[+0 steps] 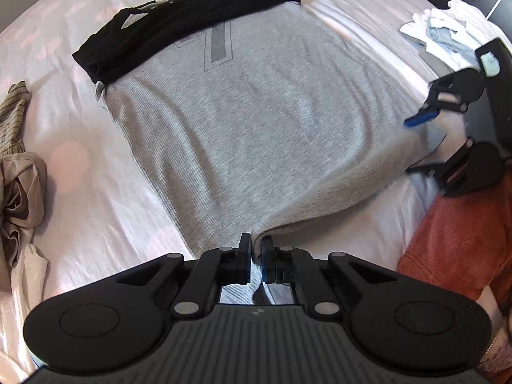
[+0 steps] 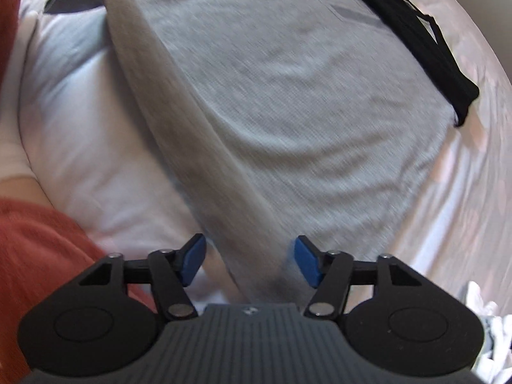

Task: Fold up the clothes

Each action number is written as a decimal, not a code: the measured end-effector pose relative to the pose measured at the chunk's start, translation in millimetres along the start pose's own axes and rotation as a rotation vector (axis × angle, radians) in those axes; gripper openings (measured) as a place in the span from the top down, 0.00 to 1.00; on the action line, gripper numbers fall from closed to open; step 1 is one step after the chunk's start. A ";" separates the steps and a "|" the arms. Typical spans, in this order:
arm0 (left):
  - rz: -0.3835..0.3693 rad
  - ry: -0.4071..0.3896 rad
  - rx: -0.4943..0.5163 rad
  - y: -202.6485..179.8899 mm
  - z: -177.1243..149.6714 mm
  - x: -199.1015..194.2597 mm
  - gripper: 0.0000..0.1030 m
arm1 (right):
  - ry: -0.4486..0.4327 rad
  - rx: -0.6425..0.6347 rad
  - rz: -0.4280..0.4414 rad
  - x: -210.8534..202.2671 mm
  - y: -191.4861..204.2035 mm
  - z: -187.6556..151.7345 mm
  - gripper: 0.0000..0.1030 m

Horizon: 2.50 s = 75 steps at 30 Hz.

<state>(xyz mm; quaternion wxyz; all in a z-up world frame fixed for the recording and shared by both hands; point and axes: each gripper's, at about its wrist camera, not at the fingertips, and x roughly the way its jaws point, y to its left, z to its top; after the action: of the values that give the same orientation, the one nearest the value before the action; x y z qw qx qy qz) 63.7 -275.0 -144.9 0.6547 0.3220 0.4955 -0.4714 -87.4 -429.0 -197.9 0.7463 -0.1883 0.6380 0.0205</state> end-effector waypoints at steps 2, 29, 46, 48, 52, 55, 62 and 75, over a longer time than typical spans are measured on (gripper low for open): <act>0.011 0.000 -0.005 4.6 0.1 3.2 0.96 | 0.030 -0.025 -0.057 2.6 -10.4 -11.9 0.41; 0.041 -0.142 -0.194 53.7 -6.3 3.1 0.61 | -0.284 0.394 -0.112 -10.5 -81.3 -60.9 0.69; -0.140 -0.267 -0.336 85.5 -11.3 -20.2 0.49 | -0.330 0.468 0.001 4.5 -106.0 -50.3 0.67; -0.160 -0.256 -0.279 78.6 -11.6 -26.4 0.44 | -0.324 0.458 0.006 7.6 -105.2 -47.2 0.69; -0.126 -0.180 -0.117 53.0 -13.9 -26.4 0.38 | -0.308 0.434 0.003 12.1 -102.9 -44.0 0.72; -0.042 -0.109 -0.016 32.6 -15.6 -12.4 0.38 | -0.319 0.432 -0.004 10.8 -102.9 -44.9 0.81; 0.075 -0.031 0.016 22.2 -9.3 13.8 0.91 | -0.369 0.430 -0.024 -2.1 -100.9 -50.4 0.92; 0.126 -0.351 -0.206 87.3 12.0 -66.9 0.97 | -0.555 0.534 -0.134 -64.6 -123.5 -53.9 0.94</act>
<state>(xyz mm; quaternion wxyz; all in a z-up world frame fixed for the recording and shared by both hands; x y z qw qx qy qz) 145.3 -235.3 -81.6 0.7884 0.1966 0.3985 -0.4253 -116.8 -546.6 -110.6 0.9129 -0.0160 0.3813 -0.1447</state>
